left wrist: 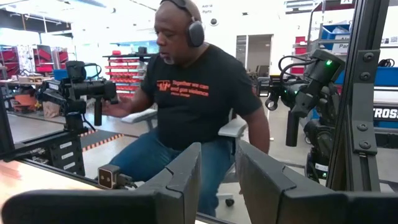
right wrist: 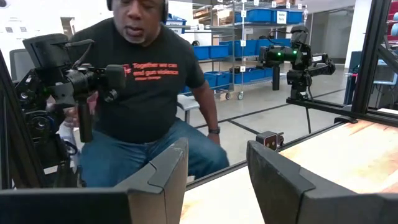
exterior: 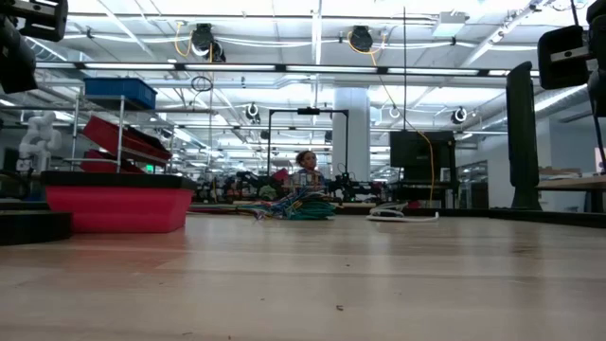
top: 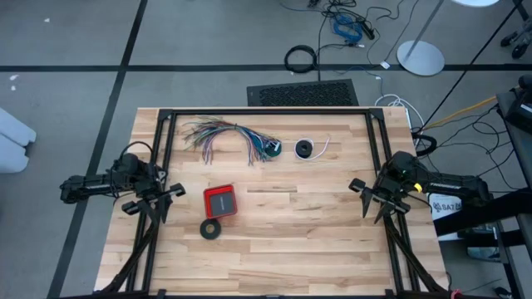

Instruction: Coil cords

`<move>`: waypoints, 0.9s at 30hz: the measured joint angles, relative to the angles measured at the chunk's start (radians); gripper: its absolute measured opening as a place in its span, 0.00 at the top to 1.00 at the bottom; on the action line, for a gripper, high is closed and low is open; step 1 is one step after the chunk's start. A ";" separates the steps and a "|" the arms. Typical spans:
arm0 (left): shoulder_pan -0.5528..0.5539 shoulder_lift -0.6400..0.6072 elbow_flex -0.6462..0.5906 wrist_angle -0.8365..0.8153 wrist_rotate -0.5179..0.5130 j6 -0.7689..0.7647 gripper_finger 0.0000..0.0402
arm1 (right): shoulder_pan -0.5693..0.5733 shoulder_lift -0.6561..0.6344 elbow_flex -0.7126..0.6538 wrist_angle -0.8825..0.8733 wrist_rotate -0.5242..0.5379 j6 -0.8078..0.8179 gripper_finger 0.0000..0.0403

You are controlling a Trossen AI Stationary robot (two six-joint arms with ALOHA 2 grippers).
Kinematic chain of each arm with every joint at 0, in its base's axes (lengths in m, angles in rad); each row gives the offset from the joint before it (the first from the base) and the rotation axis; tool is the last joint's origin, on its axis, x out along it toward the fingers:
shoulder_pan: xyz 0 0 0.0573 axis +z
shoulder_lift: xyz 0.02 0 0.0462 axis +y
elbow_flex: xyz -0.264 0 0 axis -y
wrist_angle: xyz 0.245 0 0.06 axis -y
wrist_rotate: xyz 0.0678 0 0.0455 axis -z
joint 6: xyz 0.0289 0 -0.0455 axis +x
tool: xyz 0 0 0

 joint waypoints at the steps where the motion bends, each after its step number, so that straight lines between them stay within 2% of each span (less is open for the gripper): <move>1: 0.000 0.000 0.000 0.000 0.000 0.000 0.73 | 0.000 0.000 0.000 0.000 0.000 0.000 0.63; 6: 0.000 0.000 0.000 0.000 0.000 0.000 0.73 | 0.000 0.000 0.000 0.000 0.000 -0.003 0.63; 8: 0.000 0.000 0.000 0.000 0.000 0.000 0.73 | -0.001 0.000 0.000 0.013 0.011 -0.073 0.63; 19: 0.000 0.000 0.000 -0.001 0.000 0.000 0.73 | 0.000 0.000 0.000 0.083 0.318 -0.102 0.63; 27: 0.000 0.000 0.000 -0.001 0.000 0.000 0.73 | 0.000 0.000 0.000 0.106 0.548 -0.007 0.63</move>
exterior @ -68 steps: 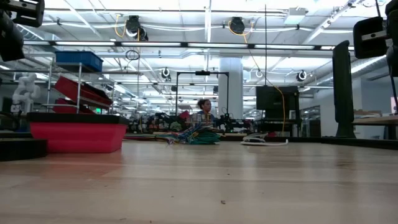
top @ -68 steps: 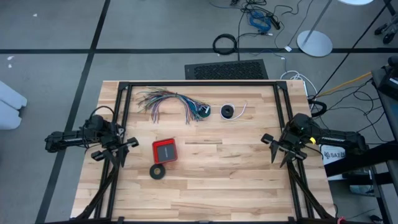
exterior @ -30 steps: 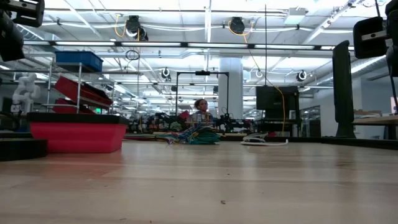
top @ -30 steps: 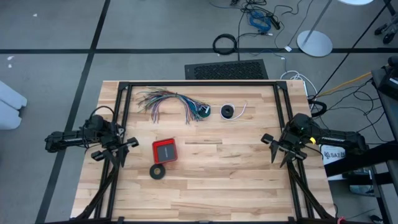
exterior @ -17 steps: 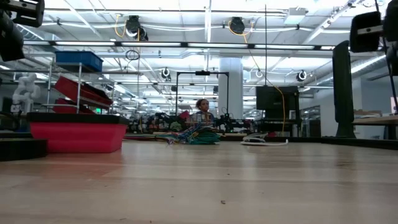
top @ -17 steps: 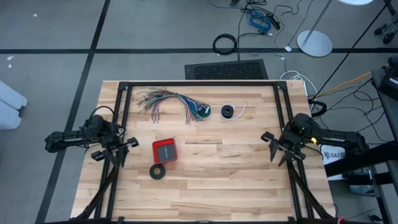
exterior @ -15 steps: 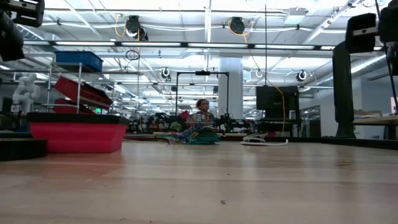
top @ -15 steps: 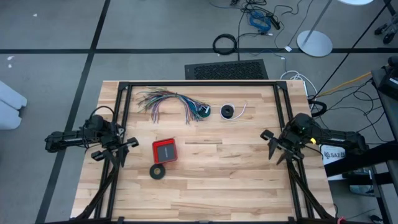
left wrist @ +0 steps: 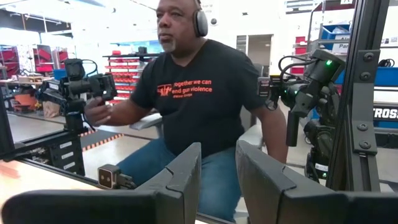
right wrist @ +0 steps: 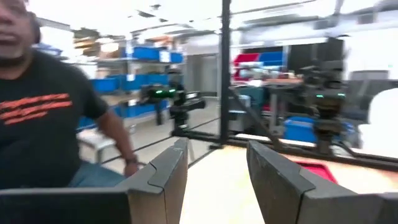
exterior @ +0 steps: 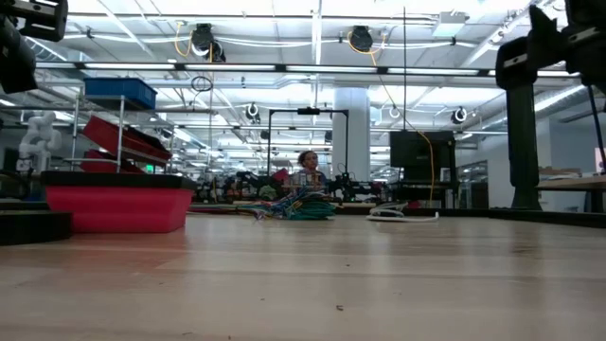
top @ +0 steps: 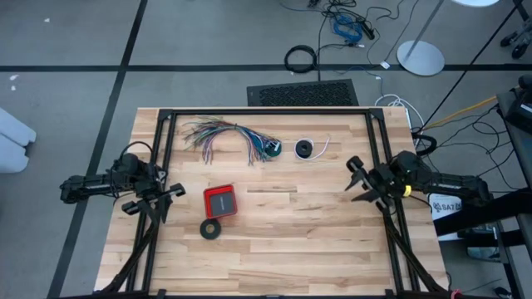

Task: Coil cords
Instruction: Uncoil the green wire from the spool

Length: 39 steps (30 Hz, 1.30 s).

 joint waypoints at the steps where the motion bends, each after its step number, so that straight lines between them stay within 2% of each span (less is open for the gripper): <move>1: 0.000 0.000 0.000 0.000 0.000 0.000 0.73 | 0.000 0.000 0.000 0.000 0.003 -0.001 0.63; 4: 0.000 0.000 0.000 0.000 0.000 0.000 0.73 | 0.001 0.001 0.000 0.046 0.011 0.020 0.63; 8: 0.000 0.000 0.000 0.000 0.000 0.000 0.73 | 0.000 0.000 0.000 0.166 0.133 0.014 0.63; 12: 0.000 0.000 0.000 -0.002 0.000 0.000 0.73 | 0.000 0.000 0.000 0.190 0.171 0.012 0.63; 14: 0.000 0.000 0.000 -0.003 0.000 0.000 0.73 | 0.000 0.000 0.000 0.228 0.249 -0.011 0.63; 17: 0.000 0.000 0.000 -0.004 0.000 0.000 0.73 | 0.000 0.002 0.000 0.339 0.289 -0.037 0.63; 21: 0.000 0.000 0.000 -0.004 0.000 0.000 0.73 | 0.000 0.020 0.002 0.600 0.298 -0.110 0.63; 25: 0.000 0.000 0.000 -0.005 0.000 0.000 0.73 | 0.000 0.055 0.067 0.687 0.339 -0.177 0.63; 33: 0.000 0.000 0.000 -0.005 0.000 0.000 0.73 | 0.000 0.244 0.380 0.553 0.338 -0.229 0.63; 36: 0.000 0.000 0.000 -0.006 0.000 0.000 0.73 | 0.000 0.343 0.545 0.361 0.339 -0.236 0.63; 39: 0.000 0.000 0.000 -0.007 0.000 0.000 0.73 | 0.000 0.447 0.720 0.075 0.338 -0.275 0.63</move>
